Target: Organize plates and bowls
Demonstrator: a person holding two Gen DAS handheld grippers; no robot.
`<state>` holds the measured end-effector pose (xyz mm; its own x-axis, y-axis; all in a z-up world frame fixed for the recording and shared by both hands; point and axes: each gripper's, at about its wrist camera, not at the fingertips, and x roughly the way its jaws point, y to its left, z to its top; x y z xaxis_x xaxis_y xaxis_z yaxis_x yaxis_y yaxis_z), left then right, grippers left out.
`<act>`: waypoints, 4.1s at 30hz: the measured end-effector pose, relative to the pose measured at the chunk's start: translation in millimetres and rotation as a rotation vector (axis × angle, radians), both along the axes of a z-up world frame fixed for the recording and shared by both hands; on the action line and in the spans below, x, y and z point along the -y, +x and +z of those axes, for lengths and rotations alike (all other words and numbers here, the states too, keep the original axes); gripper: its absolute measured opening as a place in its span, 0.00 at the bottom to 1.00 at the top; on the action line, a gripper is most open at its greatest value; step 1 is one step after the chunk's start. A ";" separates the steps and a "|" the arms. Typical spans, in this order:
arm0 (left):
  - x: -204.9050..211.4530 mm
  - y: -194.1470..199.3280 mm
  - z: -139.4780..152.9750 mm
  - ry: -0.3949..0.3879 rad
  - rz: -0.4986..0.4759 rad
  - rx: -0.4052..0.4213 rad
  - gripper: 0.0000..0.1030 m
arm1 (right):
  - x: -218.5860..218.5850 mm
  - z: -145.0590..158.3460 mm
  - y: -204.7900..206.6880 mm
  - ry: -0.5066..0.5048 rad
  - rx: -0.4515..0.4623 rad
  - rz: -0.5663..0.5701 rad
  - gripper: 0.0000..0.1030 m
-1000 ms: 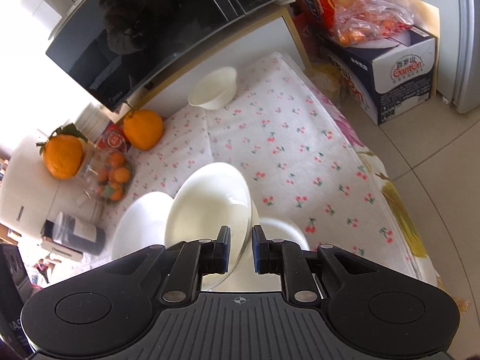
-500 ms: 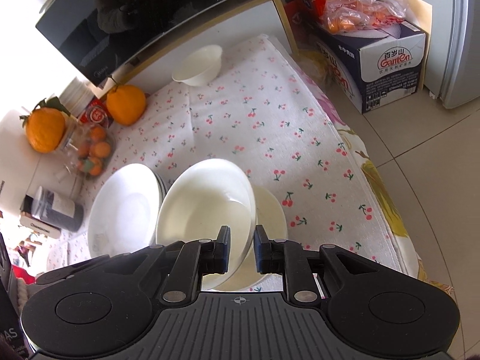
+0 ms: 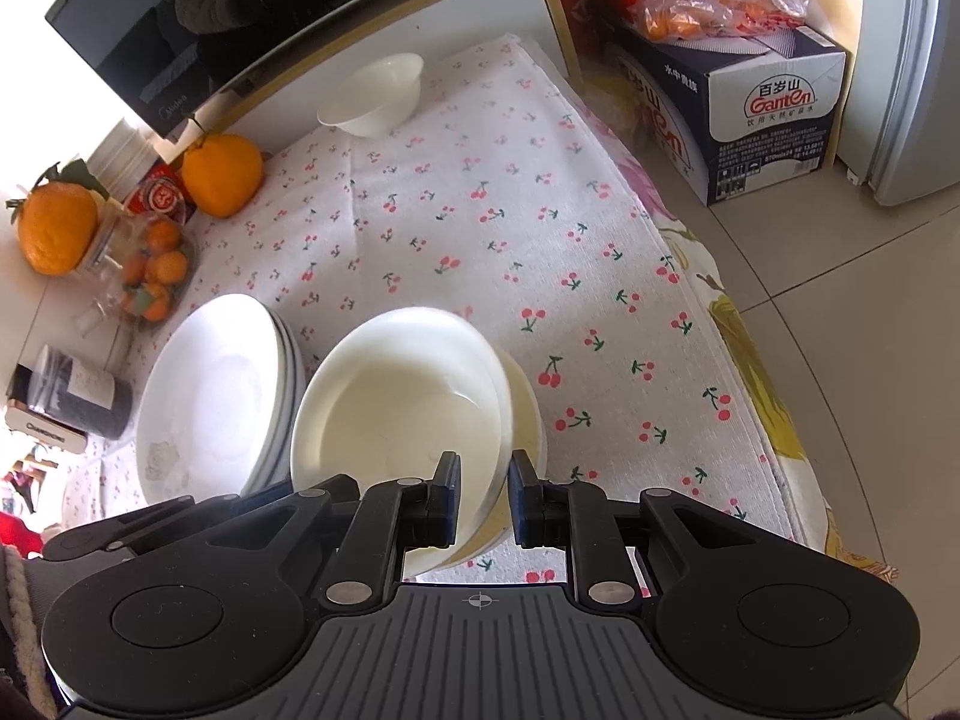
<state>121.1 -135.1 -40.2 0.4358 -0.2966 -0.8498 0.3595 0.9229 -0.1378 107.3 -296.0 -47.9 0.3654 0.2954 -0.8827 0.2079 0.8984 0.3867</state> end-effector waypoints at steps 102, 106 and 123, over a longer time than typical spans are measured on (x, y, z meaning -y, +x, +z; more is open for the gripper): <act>-25.2 277.9 -14.0 -0.128 0.225 0.178 0.80 | 57.7 -105.6 271.0 0.551 0.139 -0.250 0.91; -25.0 283.9 -19.9 -0.160 0.243 0.192 0.63 | 47.7 -103.6 275.6 0.515 0.158 -0.229 0.77; -26.5 292.2 -27.9 -0.176 0.265 0.183 0.20 | 27.4 -109.6 285.5 0.465 0.156 -0.223 0.25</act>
<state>413.3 -108.7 -68.1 0.6568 -0.2883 -0.6967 0.1447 0.9550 -0.2588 392.8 -323.4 -157.4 0.5800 0.5423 -0.6079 0.2828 0.5658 0.7746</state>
